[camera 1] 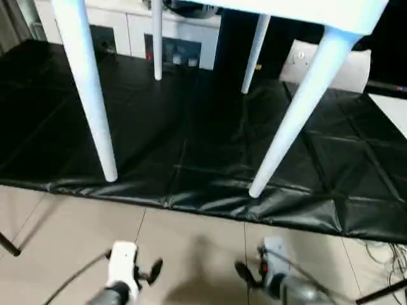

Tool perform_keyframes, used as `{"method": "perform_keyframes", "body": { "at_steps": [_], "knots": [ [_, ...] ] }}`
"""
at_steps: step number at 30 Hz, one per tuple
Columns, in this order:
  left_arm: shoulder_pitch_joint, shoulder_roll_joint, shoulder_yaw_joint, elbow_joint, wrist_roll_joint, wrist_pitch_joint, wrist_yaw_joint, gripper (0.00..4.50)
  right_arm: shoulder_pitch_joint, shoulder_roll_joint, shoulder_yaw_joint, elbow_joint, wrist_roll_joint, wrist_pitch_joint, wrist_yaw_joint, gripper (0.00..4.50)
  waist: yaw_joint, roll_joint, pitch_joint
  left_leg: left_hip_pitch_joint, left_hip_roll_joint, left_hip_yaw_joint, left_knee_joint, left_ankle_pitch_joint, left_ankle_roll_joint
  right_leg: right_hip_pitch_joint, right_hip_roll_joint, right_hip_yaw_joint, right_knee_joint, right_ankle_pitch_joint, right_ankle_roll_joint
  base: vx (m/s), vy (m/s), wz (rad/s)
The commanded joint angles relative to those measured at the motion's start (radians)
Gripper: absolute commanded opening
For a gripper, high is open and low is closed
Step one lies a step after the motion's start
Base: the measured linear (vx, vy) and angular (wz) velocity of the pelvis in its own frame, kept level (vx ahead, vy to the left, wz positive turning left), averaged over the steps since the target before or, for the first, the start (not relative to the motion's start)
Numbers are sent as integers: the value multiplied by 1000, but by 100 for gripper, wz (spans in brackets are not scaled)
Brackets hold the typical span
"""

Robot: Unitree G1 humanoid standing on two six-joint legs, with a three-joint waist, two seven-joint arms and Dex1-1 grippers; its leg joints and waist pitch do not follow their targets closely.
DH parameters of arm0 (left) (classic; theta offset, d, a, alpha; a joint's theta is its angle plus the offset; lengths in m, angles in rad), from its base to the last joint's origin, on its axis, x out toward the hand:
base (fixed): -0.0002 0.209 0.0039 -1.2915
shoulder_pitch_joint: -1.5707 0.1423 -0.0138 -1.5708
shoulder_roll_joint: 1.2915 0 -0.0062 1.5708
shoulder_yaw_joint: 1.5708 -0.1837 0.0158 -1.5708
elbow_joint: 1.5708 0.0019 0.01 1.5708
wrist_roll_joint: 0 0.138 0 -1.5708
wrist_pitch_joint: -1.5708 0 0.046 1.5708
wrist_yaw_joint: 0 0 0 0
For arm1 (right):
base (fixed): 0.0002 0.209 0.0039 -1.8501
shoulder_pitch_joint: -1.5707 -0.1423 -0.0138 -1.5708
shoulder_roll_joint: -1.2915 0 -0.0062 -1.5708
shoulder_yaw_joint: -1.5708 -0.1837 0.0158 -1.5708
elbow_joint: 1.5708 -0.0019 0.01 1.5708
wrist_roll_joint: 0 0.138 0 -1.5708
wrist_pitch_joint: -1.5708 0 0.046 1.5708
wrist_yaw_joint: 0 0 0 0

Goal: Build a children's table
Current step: Flip table

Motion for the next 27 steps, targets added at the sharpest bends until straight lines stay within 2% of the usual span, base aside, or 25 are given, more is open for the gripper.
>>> {"method": "perform_keyframes", "body": {
  "at_steps": [1, 3, 4, 5, 6, 8, 9, 12, 14, 16, 19, 21, 26, 27],
  "knots": [
    [-16, -10, 1, 29, 7, -14, 11, 407, -16, 0, -30, 46, -1, -28, -24, 450, 0, 18, -14, -13, 97, -39, -111, -174, -3, 17, -103, 81, -78, -128, -205, 0, 0, 0],
    [-31, -16, 12, 60, 1, -5, 18, 393, -27, 13, -56, 111, 11, -54, -46, 450, -1, 16, -11, -13, 98, -34, -109, -153, 18, 19, -104, 82, -75, -89, -223, 0, 0, 0],
    [-39, -18, 13, 81, 5, -5, 20, 389, -32, 19, -63, 143, 14, -67, -56, 450, 0, 21, -1, -15, 99, -35, -112, -157, 20, 15, -105, 82, -76, -93, -226, 0, 0, 0],
    [-39, -18, 13, 81, 5, -5, 20, 389, -32, 19, -63, 143, 14, -67, -56, 450, -3, 16, -4, -15, 98, -33, -111, -157, 26, 18, -102, 81, -77, -96, -226, 0, 0, 0],
    [-56, -21, 10, 125, 16, -16, 17, 375, -43, 25, -61, 199, 5, -95, -68, 450, -1, 18, -2, -13, 99, -33, -111, -168, 29, 15, -105, 82, -78, -115, -230, 0, 0, 0],
    [-64, -25, 1, 147, 28, -22, 19, 356, -50, 31, -54, 239, -8, -111, -71, 450, -2, 18, 12, -14, 99, -32, -113, -184, 34, 13, -106, 84, -84, -163, -227, 0, 0, 0],
    [-62, -28, -1, 149, 30, -22, 20, 356, -48, 33, -49, 249, -16, -115, -70, 450, -2, 18, 12, -15, 99, -32, -112, -179, 36, 13, -107, 85, -84, -165, -228, 0, 0, 0],
    [-51, -31, -12, 139, 39, -7, 23, 318, -39, 40, -54, 265, -23, -131, -66, 450, -2, 23, 19, -17, 101, -28, -110, -114, 61, 11, -103, 86, -75, -83, -240, 0, 0, 0],
    [-41, -32, -12, 128, 38, -3, 21, 305, -36, 43, -58, 272, -22, -133, -70, 450, 0, 23, 21, -15, 103, -23, -105, -62, 95, 9, -103, 84, -65, 1, -264, 0, 0, 0],
    [-37, -33, -9, 128, 37, -5, 20, 293, -36, 45, -60, 284, -23, -140, -73, 450, -1, 22, 27, -17, 102, -21, -106, -55, 114, 9, -103, 84, -65, 8, -271, 0, 0, 0],
    [-31, -35, -6, 126, 40, -4, 22, 269, -40, 50, -71, 310, -16, -157, -71, 450, -1, 22, 34, -14, 104, -20, -111, -105, 100, 7, -105, 86, -73, -57, -270, 0, 0, 0],
    [-29, -36, -10, 126, 53, 8, 39, 260, -44, 52, -74, 328, -22, -161, -68, 450, -3, 17, 37, -13, 105, -20, -113, -129, 83, 7, -105, 87, -77, -92, -265, 0, 0, 0],
    [-39, -40, -15, 147, 61, 72, 57, 260, -74, 51, -54, 372, -51, -113, -67, 450, -4, 20, 37, -13, 105, -21, -115, -124, 71, 7, -106, 88, -78, -105, -264, 0, 0, 0],
    [-44, -35, -21, 156, 71, 84, 63, 260, -83, 54, -52, 388, -55, -93, -75, 450, -5, 18, 33, -11, 104, -20, -114, -114, 72, 9, -105, 88, -77, -97, -266, 0, 0, 0]
  ]
}}
